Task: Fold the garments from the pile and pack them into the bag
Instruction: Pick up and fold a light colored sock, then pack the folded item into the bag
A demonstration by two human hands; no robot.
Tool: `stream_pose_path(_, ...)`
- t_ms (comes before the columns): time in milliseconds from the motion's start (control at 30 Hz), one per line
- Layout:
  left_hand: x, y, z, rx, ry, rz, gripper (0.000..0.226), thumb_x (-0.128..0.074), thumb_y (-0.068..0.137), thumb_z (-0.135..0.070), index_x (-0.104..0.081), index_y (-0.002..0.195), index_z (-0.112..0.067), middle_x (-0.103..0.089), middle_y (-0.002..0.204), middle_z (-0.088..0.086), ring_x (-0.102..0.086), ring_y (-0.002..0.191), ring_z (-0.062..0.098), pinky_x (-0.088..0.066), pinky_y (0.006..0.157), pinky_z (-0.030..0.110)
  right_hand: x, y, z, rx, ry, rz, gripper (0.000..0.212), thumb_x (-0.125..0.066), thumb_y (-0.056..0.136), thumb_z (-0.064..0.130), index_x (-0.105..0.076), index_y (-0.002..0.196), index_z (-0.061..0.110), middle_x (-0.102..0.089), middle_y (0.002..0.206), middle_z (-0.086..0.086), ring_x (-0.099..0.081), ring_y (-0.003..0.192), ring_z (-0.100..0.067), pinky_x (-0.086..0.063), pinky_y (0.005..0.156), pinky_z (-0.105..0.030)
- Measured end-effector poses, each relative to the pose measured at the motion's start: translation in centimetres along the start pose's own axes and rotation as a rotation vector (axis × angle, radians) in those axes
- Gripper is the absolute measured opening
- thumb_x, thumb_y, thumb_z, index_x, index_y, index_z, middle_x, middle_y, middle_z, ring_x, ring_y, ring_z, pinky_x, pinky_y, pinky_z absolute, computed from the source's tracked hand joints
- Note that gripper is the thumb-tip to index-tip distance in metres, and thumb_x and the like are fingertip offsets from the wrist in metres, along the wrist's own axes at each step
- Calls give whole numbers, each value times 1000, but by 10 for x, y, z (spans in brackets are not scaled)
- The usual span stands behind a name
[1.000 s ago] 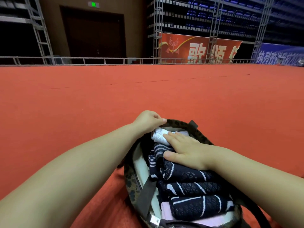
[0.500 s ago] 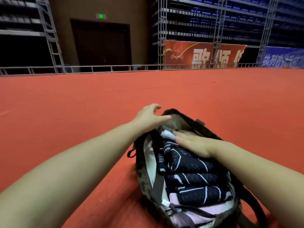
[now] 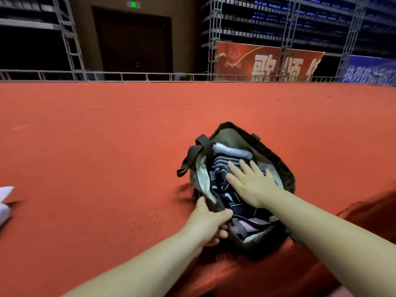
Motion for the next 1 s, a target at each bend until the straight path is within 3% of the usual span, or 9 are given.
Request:
stream_pose_path(100, -7, -6, -4, -83, -51, -1, 35, -58, 87, -18, -37, 103, -41, -59, 71, -1, -54, 49, 9, -40, 46, 21, 5, 4, -1, -2, 48, 103, 56, -4, 96, 57, 7, 149, 41, 11, 160, 1, 14, 147, -23, 4, 115, -55)
stream_pose_path(167, 0, -8, 1, -165, -45, -95, 56, -62, 87, -24, -30, 131, -34, -59, 77, -3, -56, 59, 8, -43, 52, 22, 10, 5, -4, -10, 110, 166, 56, -4, 96, 59, 6, 149, 42, 11, 160, 3, 14, 147, -21, 5, 116, -53)
stream_pose_path(233, 10, -10, 10, -235, -13, -181, 70, -64, 86, -30, -24, 143, -29, -57, 79, -5, -58, 71, 8, -45, 65, 24, 20, 1, -6, 20, 198, 146, 57, -6, 97, 58, 0, 150, 39, 7, 161, 3, 13, 147, -20, 5, 118, -49)
stream_pose_path(333, 25, -15, 13, -181, -80, -135, 57, -60, 89, -33, -31, 139, -33, -60, 95, -4, -58, 77, 9, -44, 68, 27, 34, -18, -1, 175, 213, 10, 51, -15, 104, 37, -15, 152, 20, -7, 159, 1, 5, 147, -21, 6, 119, -36)
stream_pose_path(400, 33, -18, 12, -135, -59, -83, 50, -58, 90, -36, -35, 136, -32, -61, 105, -3, -60, 78, 9, -45, 69, 27, 36, -29, 10, 280, 221, -85, 42, -24, 105, 25, -34, 144, 12, -27, 154, -6, -13, 145, -24, 0, 117, -31)
stream_pose_path(467, 45, -25, 11, -113, -53, -78, 39, -56, 92, -35, -43, 128, -29, -61, 102, -4, -59, 75, 9, -43, 64, 23, 33, -38, 32, 361, 226, -80, 38, -26, 102, 36, -50, 126, 20, -46, 132, -2, -29, 134, -23, -11, 116, -34)
stream_pose_path(533, 63, -36, 9, -110, -54, -82, 21, -55, 93, -28, -53, 114, -24, -60, 90, -5, -56, 69, 10, -39, 54, 19, 25, -39, 61, 412, 255, -53, 45, -25, 98, 46, -55, 115, 19, -50, 122, 2, -35, 128, -21, -15, 115, -34)
stream_pose_path(667, 125, -62, 11, -116, 94, -123, 4, -53, 93, -25, -56, 95, -26, -60, 81, -7, -57, 68, 9, -38, 60, 24, 10, -39, 125, 457, 256, -50, 47, -35, 100, 43, -50, 134, 14, -47, 140, -3, -29, 138, -19, -11, 116, -29)
stream_pose_path(1000, 318, -179, 50, -15, 365, -362, 4, -54, 93, -25, -57, 90, -24, -62, 79, -6, -55, 66, 7, -39, 61, 22, -28, -67, 322, 681, 346, 214, 40, -49, 96, 39, -54, 128, 15, -57, 132, -2, -52, 121, -16, -38, 98, -24)
Point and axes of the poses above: each hand's wrist, its own y-axis towards the middle knuckle, its own x-axis out of the back of the hand, z = x × y, the point moved 1 cm from there along y, towards the middle knuckle
